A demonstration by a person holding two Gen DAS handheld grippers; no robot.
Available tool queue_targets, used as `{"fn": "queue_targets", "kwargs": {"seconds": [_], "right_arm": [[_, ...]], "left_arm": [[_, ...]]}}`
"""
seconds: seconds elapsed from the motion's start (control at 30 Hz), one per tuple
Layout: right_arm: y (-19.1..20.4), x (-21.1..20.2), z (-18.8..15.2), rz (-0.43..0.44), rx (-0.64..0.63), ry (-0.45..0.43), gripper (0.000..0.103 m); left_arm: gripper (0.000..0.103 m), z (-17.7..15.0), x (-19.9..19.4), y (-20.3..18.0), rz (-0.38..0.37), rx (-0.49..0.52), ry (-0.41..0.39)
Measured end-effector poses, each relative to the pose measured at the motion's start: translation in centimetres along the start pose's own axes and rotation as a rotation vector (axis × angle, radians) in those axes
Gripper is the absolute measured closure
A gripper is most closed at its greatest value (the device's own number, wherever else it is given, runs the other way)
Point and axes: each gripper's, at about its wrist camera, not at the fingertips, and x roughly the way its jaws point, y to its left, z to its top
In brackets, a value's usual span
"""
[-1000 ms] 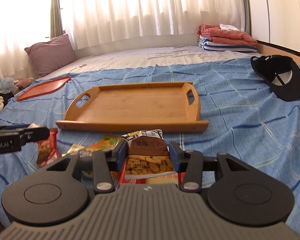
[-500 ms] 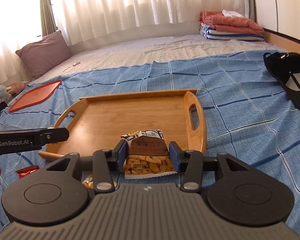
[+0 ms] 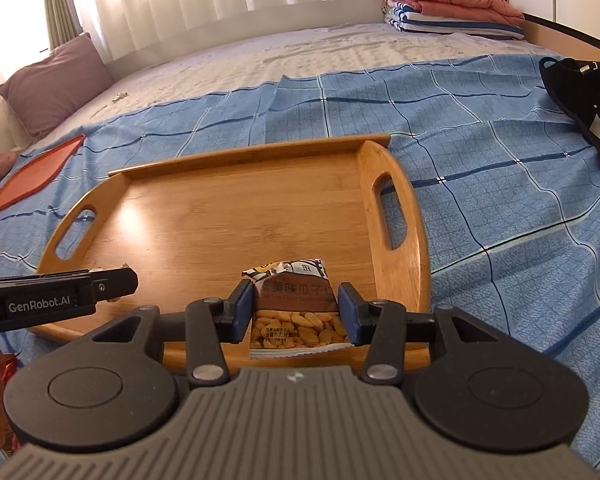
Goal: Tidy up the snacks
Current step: 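Carry both snacks onto the wooden tray and open both tools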
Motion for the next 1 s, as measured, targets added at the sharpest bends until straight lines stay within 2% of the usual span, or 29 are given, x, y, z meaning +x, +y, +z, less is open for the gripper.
{"fn": "queue_targets", "kwargs": {"seconds": [0.2, 0.6, 0.67, 0.7, 0.8, 0.93, 1.0], "right_arm": [[0.1, 1.6, -0.2, -0.027, -0.028, -0.002, 0.053], [0.6, 2.6, -0.5, -0.023, -0.065, -0.043, 0.050], [0.6, 2.5, -0.5, -0.013, -0.068, -0.046, 0.048], [0.5, 2.4, -0.5, -0.008, -0.067, -0.049, 0.035], [0.5, 2.1, -0.6, 0.028, -0.060, -0.052, 0.023], [0.8, 0.9, -0.7, 0.028, -0.078, -0.062, 0.018], [0.8, 0.0, -0.7, 0.039, -0.080, -0.071, 0.016]], "left_arm": [[0.052, -0.2, 1.0, -0.5, 0.011, 0.014, -0.007], [0.051, -0.9, 1.9, -1.6, 0.030, 0.088, -0.041], [0.048, -1.0, 1.8, -1.6, 0.023, 0.093, -0.036], [0.043, -1.0, 1.6, -1.6, 0.018, 0.085, -0.034], [0.029, -0.9, 0.7, -1.3, 0.003, 0.074, -0.053], [0.016, -0.7, -1.3, -0.8, 0.017, 0.099, -0.087], [0.013, -0.7, -2.6, -0.5, 0.006, 0.100, -0.101]]}}
